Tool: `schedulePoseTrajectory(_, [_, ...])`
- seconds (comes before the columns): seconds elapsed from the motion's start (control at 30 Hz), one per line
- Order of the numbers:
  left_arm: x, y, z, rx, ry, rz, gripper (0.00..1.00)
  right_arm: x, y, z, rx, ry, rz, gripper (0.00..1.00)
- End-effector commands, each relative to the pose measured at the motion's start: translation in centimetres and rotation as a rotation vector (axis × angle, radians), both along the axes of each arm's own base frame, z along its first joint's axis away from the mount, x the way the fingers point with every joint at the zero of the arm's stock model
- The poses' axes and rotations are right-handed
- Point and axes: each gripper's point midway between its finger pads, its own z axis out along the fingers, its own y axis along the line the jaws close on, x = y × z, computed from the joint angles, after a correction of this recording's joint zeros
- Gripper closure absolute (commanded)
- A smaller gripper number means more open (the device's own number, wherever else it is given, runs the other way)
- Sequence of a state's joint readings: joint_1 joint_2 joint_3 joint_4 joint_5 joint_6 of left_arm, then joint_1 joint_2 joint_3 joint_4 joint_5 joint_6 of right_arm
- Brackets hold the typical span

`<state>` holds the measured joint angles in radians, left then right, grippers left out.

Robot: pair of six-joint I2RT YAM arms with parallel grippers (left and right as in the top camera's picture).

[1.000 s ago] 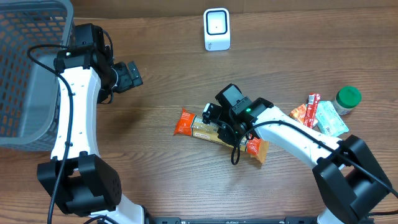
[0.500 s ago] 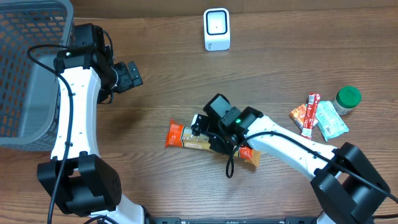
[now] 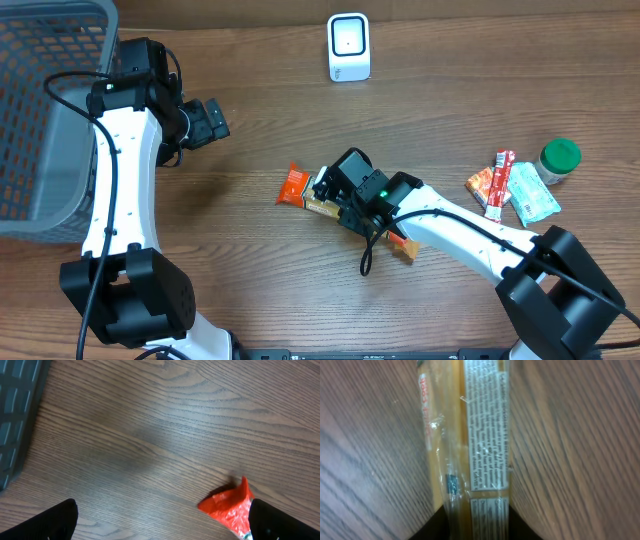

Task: Scan the item barcode
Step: 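Regrip the spaghetti package near its middle with the right gripper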

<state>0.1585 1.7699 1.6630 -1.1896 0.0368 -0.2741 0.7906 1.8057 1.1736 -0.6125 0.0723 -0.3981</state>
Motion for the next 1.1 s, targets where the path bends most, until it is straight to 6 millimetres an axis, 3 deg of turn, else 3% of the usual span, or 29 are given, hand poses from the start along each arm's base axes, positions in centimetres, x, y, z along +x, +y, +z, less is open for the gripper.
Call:
schedulePoseTrajectory(0.0, [0.3,0.0,0.4,0.010,-0.011,-0.018,0.00,0.4,0.6,1.1,0.045,-0.012,-0.030,0.54])
schedulePoseTrajectory(0.13, [0.3,0.0,0.4,0.009,-0.011,-0.018,0.00,1.4,1.1,2.7,0.067,-0.038,-0.034,0.39])
schedulePoseTrajectory(0.27, [0.3,0.0,0.4,0.009,-0.011,-0.018,0.00,2.4,2.6,7.4,0.135,-0.025,-0.024,0.39])
schedulePoseTrajectory(0.4, [0.3,0.0,0.4,0.009,-0.011,-0.018,0.00,3.0,2.7,12.1,0.143,-0.034,-0.025,0.35])
schedulePoseTrajectory(0.5, [0.3,0.0,0.4,0.010,-0.011,-0.018,0.00,2.5,2.2,13.2,0.122,-0.013,-0.025,0.29])
schedulePoseTrajectory(0.7, [0.3,0.0,0.4,0.009,-0.011,-0.018,0.00,-0.3,1.1,10.1,0.034,0.153,0.058,0.18])
schedulePoseTrajectory(1.07, [0.3,0.0,0.4,0.009,-0.011,-0.018,0.00,1.4,0.6,2.1,-0.131,0.218,0.023,0.16])
